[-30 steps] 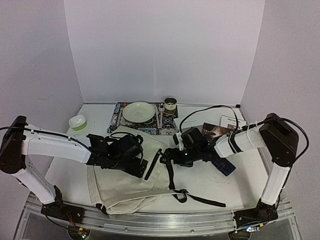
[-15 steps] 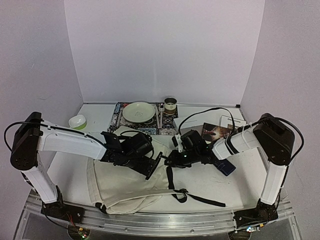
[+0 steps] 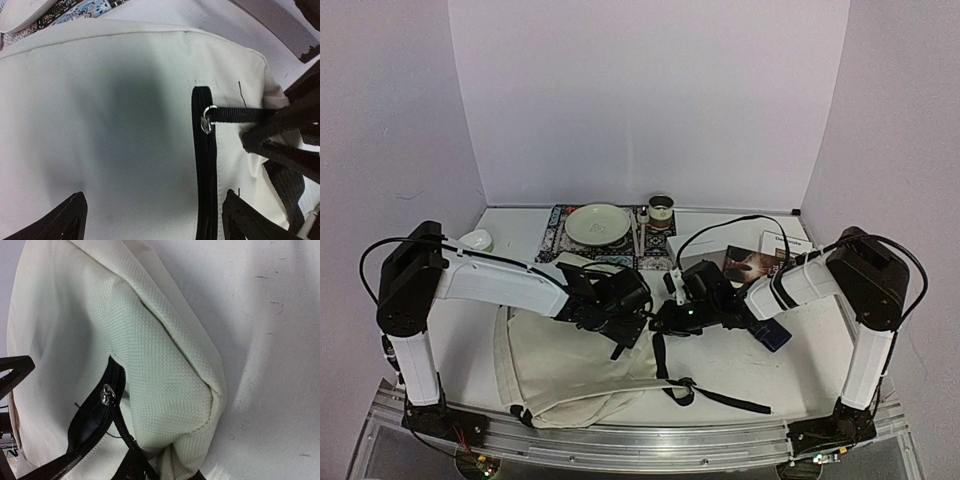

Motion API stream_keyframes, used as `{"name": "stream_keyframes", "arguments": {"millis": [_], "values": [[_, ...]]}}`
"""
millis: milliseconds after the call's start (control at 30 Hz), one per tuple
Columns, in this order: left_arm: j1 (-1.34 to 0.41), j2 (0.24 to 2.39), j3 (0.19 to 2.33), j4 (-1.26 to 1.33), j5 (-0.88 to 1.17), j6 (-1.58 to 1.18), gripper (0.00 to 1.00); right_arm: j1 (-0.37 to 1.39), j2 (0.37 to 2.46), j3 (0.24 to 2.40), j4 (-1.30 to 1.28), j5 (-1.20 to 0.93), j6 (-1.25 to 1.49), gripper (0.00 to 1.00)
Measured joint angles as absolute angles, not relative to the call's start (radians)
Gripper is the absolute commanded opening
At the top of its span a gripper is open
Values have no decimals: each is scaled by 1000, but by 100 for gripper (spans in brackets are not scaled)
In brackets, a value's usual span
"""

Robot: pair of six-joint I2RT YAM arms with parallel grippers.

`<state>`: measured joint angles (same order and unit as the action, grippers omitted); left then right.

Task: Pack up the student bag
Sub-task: Pick up the pocket on the back of the student bag.

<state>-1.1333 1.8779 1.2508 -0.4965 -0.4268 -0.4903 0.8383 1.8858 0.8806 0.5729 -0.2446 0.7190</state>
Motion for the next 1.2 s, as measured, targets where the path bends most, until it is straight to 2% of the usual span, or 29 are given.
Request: {"name": "stream_keyframes", "arguments": {"millis": [233, 333, 500, 733, 1000, 1067, 1133, 1200], "values": [[-1165, 1983, 1354, -579, -552, -490, 91, 841, 1885, 879, 574, -245, 719, 19], [-1194, 2024, 1394, -611, -594, -490, 86, 841, 1885, 878, 573, -245, 719, 19], [-1221, 2075, 1456, -680, -670, -509, 67, 842, 1884, 878, 573, -244, 718, 19], [-1223, 2109, 1507, -813, -759, -550, 30, 848, 1868, 870, 570, -244, 713, 19], [-1234, 2078, 1507, -852, -752, -546, 10, 854, 1852, 870, 567, -248, 702, 23], [-1236, 2055, 1507, -861, -734, -541, 8, 854, 1847, 870, 560, -251, 697, 26], [-1236, 2027, 1507, -869, -713, -537, 5, 854, 1837, 874, 545, -257, 687, 34], [-1236, 2003, 1506, -880, -700, -537, 2, 854, 1821, 884, 517, -263, 675, 49]]}}
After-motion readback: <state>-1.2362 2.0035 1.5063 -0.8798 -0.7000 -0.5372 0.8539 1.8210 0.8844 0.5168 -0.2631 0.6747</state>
